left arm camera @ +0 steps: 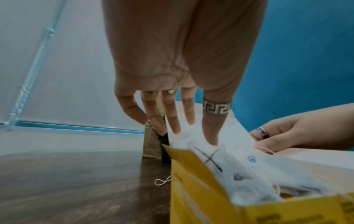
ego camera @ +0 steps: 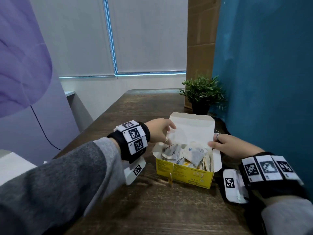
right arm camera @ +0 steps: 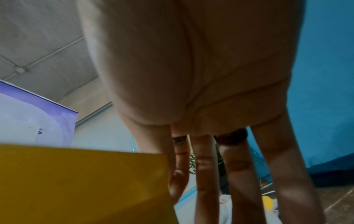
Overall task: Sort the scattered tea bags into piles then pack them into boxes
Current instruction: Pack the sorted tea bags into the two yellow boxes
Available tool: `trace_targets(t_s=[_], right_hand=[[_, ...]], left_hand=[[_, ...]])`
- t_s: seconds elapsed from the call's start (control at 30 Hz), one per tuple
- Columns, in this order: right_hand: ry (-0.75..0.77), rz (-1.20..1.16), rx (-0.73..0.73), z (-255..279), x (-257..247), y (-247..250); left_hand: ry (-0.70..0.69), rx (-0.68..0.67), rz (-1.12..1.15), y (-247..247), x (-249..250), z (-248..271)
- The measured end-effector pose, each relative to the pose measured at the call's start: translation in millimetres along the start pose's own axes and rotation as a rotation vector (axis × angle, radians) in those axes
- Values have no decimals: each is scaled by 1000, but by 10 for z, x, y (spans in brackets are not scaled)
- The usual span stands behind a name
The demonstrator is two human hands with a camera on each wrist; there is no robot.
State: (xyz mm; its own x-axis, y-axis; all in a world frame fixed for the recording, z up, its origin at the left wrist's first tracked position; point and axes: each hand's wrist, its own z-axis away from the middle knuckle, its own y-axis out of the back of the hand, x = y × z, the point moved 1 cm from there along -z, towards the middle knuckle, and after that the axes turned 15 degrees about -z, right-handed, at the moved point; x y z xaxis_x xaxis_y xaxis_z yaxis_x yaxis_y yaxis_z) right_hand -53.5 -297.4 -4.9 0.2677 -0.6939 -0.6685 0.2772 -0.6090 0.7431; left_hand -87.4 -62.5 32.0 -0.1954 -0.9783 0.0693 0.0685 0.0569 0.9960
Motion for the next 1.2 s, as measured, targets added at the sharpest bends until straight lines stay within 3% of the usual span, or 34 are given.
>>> trace_targets(t_s=[0.23,0.33,0.4,0.47,0.57,0.67,0.83,1.0,1.1,1.2], right_hand=[[1,57,-26,15,-137,-75],[125,55,184,115,-241,-26],[258,42,238,217,-373,-31],[292,116,132,272,-483,-112],[160,301,-61,234,-562,-291],[102,363,-58,145,-585,-379],[81,181,-107,73,-657,-382],[146,150,-89,46,-654,-468],[141,-144,-31,68,-691,-426],[75,-446,-87,110,-729,-338]], left_hand=[[81,13,18,-270,-119,267],[75,7,-35,-341,-110,320],[70,-31,-54,-381,-84,350],[64,-44,-42,-399,-57,371],[77,-36,-38,-426,-41,389],[91,-48,-23,-427,-38,425],[38,-14,39,-423,-36,461],[49,-92,-59,-408,-9,419],[59,-86,-123,-402,-5,416],[78,-80,-153,-391,8,408]])
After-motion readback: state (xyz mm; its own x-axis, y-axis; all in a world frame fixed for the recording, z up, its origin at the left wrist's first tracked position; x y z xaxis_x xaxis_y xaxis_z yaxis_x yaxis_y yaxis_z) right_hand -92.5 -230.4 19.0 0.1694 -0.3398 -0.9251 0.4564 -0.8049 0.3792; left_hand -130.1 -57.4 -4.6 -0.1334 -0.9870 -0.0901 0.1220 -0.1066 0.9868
